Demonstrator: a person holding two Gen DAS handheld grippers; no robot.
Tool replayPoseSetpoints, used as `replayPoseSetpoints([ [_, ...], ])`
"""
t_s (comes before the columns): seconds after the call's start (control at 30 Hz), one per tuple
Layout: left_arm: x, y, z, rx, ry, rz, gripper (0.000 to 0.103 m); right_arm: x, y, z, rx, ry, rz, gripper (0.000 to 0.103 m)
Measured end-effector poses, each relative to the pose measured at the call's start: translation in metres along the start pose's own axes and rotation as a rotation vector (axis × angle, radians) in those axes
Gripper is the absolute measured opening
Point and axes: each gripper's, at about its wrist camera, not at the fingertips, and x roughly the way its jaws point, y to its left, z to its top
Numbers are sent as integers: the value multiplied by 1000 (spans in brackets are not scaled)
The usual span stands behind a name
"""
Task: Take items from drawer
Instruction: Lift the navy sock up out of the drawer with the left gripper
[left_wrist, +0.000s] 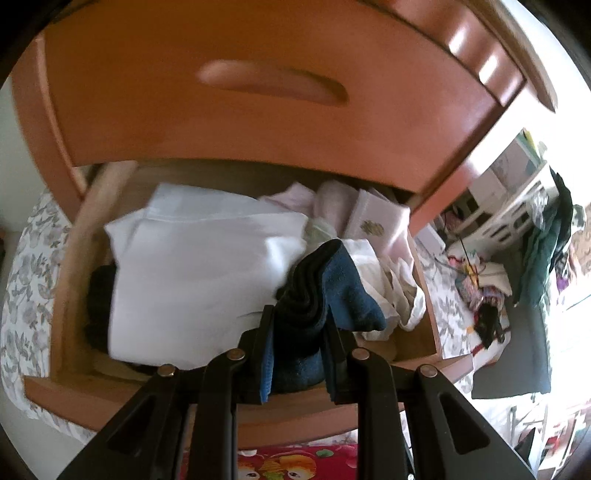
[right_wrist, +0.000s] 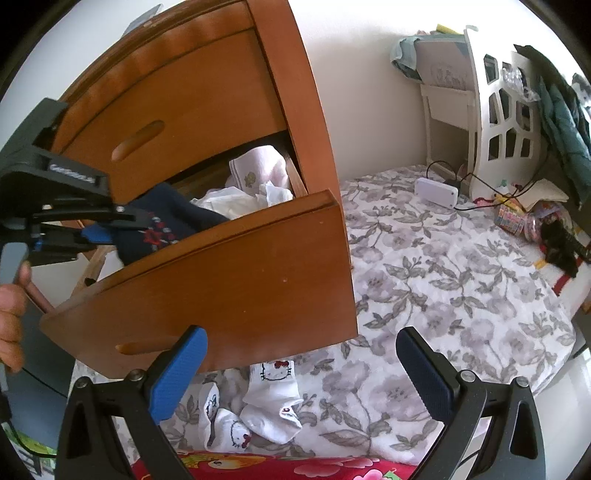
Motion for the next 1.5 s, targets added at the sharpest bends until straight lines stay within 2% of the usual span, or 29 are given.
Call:
replayPoseSetpoints([
  [0.27, -47, 31, -8, -64, -110, -25, 23, -2, 12, -1, -63, -12, -54, 103],
  [0.63, -118, 61, -28, -90, -289, -38, 23, -5, 30, -3, -157, -34, -126, 103],
  [0.8, -147, 62, -50, -64, -405, -4, 23, -8, 40, -6, -213, -55, -153, 103],
  [1.07, -165, 60, -95, -74, -498, -36, 23, -11, 49, -9, -266, -69, -165, 103],
  [1.2, -164, 58, -114, -88, -510, -52, 23, -12, 50, -10, -273, -75, -166, 103],
  [1.33, -154, 61, -130, -122, -483, -78, 23, -15, 52, -11, -280, -91, -170, 103],
  [1.5, -140, 68, -143, -140, -435, -71, 23, -20, 52, -11, -278, -119, -170, 103],
])
